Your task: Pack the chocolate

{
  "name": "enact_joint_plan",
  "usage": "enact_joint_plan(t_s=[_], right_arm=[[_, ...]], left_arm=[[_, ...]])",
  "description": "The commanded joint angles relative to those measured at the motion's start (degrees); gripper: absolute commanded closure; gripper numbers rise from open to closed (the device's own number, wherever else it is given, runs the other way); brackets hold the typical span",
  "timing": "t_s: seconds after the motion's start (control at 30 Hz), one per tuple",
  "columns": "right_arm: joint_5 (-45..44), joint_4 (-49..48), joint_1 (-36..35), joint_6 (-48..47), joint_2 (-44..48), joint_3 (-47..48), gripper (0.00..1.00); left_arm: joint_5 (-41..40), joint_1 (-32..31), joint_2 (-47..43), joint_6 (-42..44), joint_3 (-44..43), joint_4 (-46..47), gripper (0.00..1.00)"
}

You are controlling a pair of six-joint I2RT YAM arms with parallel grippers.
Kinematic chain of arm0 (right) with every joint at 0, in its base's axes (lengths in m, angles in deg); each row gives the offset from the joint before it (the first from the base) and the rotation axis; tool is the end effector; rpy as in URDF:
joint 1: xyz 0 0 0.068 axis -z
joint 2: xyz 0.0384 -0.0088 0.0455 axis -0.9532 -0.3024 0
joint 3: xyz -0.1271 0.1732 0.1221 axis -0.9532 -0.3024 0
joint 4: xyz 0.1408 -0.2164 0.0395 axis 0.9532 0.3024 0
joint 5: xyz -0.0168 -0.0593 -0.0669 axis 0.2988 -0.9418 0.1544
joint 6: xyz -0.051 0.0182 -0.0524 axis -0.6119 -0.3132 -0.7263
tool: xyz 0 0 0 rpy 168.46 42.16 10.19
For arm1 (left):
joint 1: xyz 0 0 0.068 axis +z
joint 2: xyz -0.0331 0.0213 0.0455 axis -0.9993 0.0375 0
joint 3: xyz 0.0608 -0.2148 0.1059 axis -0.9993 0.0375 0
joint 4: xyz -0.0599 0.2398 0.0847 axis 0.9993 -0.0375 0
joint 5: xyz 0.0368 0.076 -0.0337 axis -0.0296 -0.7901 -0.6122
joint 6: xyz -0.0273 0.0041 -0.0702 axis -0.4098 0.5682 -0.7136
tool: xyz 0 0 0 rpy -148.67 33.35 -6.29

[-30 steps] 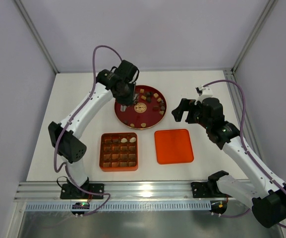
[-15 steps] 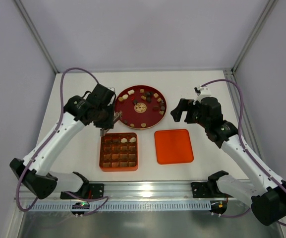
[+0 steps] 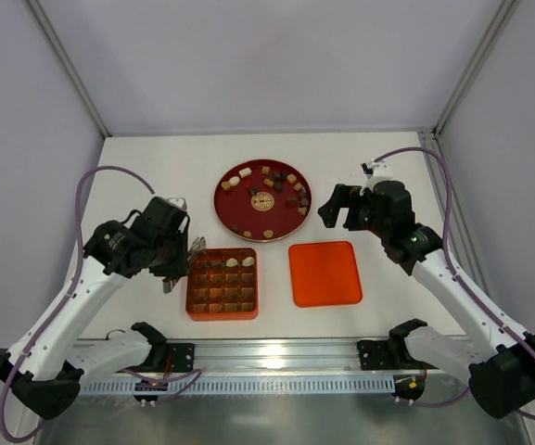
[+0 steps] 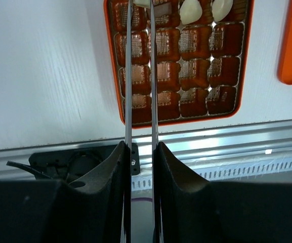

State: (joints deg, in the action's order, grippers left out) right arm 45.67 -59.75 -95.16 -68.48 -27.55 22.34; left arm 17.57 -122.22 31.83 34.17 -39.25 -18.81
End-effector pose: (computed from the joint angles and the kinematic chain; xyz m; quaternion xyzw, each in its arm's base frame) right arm 0.2481 0.1077 0.2711 -0.0268 0.8501 0.2164 0.4793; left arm 0.1541 -0.0947 0.3074 -0.0062 0.9714 -0.0705 0.2266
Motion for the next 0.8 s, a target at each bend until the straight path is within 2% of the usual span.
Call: enact_joint_plan(t_s=[0.0,0.33,0.77], right_arm=[[0.4,-2.7,-0.3,0.0,0.1,1.5,0.00],[0.1,-2.5,-0.4,-0.1,0.5,1.3,0.00],[0.3,-2.7,-0.4,0.0,0.6,1.2,0.00]], left_arm=[[-1.1,0.2,-2.2,-2.4,1.7,-1.3,0.76],[-1.2,0.3,-3.1,-3.5,5.3,0.2,0.75],[-2.3,0.2,-2.6,-3.5,6.0,1.8,0.69]])
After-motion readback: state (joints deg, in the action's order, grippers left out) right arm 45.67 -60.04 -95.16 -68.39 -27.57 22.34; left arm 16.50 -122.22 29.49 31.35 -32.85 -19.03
